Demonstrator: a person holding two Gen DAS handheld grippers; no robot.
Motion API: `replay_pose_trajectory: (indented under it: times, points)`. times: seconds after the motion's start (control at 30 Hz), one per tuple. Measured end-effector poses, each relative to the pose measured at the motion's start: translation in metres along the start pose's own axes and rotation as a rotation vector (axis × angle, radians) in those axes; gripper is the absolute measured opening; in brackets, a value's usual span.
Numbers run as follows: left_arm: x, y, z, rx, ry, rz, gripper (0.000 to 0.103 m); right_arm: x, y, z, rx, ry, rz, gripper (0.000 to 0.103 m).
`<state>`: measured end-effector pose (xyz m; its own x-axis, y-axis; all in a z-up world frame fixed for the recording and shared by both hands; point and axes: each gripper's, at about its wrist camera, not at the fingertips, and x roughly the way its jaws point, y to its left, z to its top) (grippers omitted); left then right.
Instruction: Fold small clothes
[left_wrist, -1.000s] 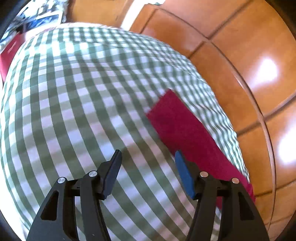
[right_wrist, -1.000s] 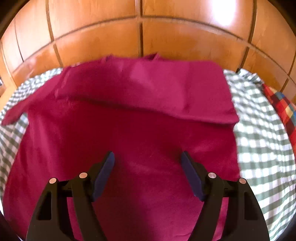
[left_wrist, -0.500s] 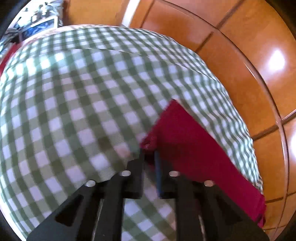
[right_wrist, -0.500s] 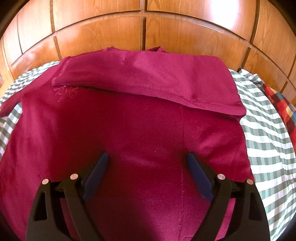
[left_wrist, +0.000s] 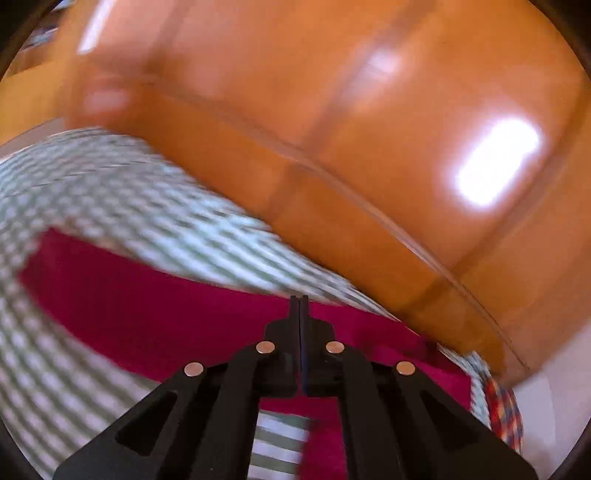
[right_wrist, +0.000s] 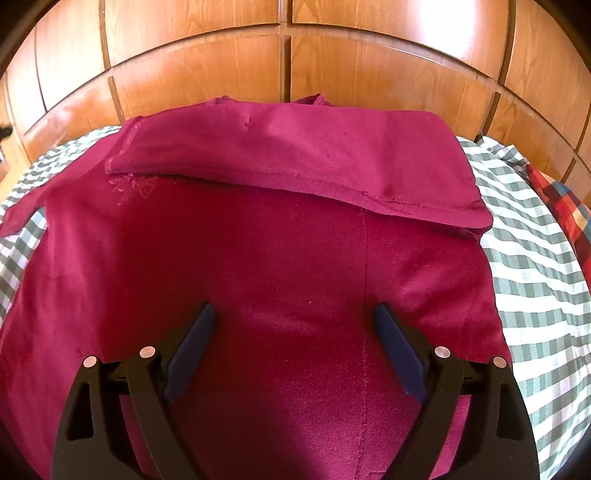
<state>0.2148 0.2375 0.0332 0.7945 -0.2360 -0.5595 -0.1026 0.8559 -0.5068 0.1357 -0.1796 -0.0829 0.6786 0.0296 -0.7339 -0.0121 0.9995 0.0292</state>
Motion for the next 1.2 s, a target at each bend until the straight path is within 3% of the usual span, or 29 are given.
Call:
replay_pose_trajectory:
  times: [0.13,0.2,0.3,0.37,0.43,0.63,0.73,0.8,0.97,1.0,1.03,1.07,1.13,1.2]
  points:
    - [0.031,-0.067,-0.040,0.110,0.088,-0.086,0.000,-0.001,-0.002,0.000,0.010,-0.003,0.015,0.087]
    - [0.046,-0.090,-0.066,0.153,0.142,-0.094,0.000,-0.001,-0.003,0.000,0.018,-0.005,0.028,0.088]
    - [0.052,-0.083,-0.081,0.080,0.185,-0.109,0.006,-0.001,-0.005,0.000,0.026,-0.003,0.045,0.089]
    - [0.045,-0.052,-0.082,-0.027,0.161,-0.070,0.034,-0.001,-0.005,0.001,0.029,-0.004,0.050,0.089]
    - [0.036,-0.017,-0.076,-0.103,0.110,0.000,0.036,-0.001,-0.006,0.001,0.029,-0.003,0.054,0.089]
    - [-0.018,0.127,-0.045,-0.352,-0.064,0.318,0.047,0.000,-0.005,0.000,0.022,-0.001,0.046,0.090]
    - [-0.033,0.178,-0.032,-0.431,-0.111,0.426,0.051,0.001,-0.002,0.000,0.011,0.003,0.034,0.090]
    - [-0.033,0.211,-0.021,-0.476,-0.110,0.488,0.051,0.001,0.000,0.001,0.004,0.007,0.025,0.091]
    - [-0.020,0.256,-0.011,-0.518,-0.078,0.499,0.047,0.002,0.002,0.001,-0.005,0.010,0.009,0.091]
    - [-0.016,0.257,-0.008,-0.497,-0.069,0.512,0.037,0.002,0.002,0.001,-0.007,0.012,0.006,0.091]
    - [-0.011,0.254,-0.007,-0.467,-0.044,0.520,0.004,0.002,0.003,0.002,-0.010,0.013,0.003,0.091]
    - [-0.003,0.252,-0.003,-0.442,-0.010,0.505,0.005,0.002,0.003,0.002,-0.011,0.013,0.002,0.091]
    - [-0.003,0.240,0.002,-0.400,-0.024,0.496,0.005,0.002,0.003,0.001,-0.011,0.013,0.001,0.091]
    - [-0.005,0.216,0.010,-0.355,-0.038,0.418,0.005,0.002,0.004,0.001,-0.012,0.013,-0.001,0.091]
